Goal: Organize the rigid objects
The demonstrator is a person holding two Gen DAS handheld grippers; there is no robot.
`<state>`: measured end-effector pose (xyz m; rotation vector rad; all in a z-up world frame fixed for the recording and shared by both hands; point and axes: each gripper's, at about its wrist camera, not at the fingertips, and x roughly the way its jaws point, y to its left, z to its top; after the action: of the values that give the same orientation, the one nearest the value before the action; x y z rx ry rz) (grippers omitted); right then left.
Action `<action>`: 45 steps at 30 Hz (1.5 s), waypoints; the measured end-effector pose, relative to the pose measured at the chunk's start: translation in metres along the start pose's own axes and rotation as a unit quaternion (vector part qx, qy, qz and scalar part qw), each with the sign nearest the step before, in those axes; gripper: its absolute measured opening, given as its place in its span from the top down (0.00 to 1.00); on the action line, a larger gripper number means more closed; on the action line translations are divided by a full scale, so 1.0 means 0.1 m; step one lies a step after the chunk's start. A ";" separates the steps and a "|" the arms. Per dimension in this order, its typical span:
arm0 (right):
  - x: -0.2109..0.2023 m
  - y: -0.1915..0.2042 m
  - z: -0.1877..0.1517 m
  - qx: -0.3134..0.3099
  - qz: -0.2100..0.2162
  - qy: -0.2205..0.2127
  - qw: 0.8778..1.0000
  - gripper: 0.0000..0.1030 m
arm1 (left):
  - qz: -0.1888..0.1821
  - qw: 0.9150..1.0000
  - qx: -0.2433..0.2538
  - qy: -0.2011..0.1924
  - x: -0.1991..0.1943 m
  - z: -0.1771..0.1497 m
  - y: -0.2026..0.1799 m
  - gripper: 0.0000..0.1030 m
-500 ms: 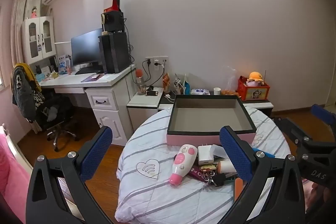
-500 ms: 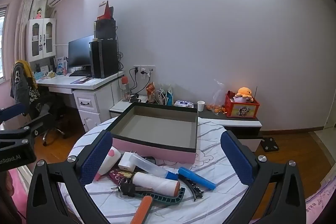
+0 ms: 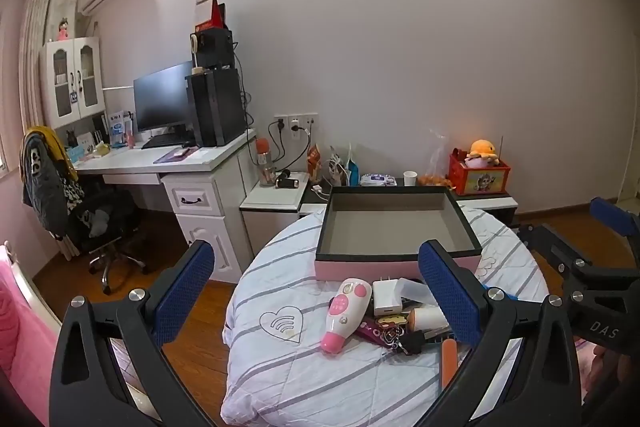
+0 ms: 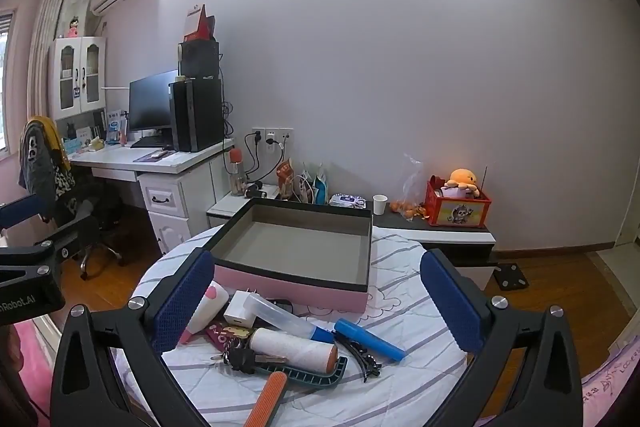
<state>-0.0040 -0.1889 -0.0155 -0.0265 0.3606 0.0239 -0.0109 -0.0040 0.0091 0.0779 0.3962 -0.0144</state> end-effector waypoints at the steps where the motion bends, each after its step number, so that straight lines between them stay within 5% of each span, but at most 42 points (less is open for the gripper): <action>1: 0.00 0.00 0.02 0.000 0.000 -0.001 1.000 0.00 | 0.000 1.000 0.000 -0.002 -0.01 0.00 0.00 0.00; 45: -0.47 -0.17 0.07 0.017 -0.021 -0.023 0.999 0.00 | -0.008 1.000 0.012 -0.019 -0.32 0.02 -0.15 0.00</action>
<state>-0.0449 -0.2067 0.0075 -0.0010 0.3146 -0.0238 -0.0397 -0.0192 0.0222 0.0982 0.3596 -0.0361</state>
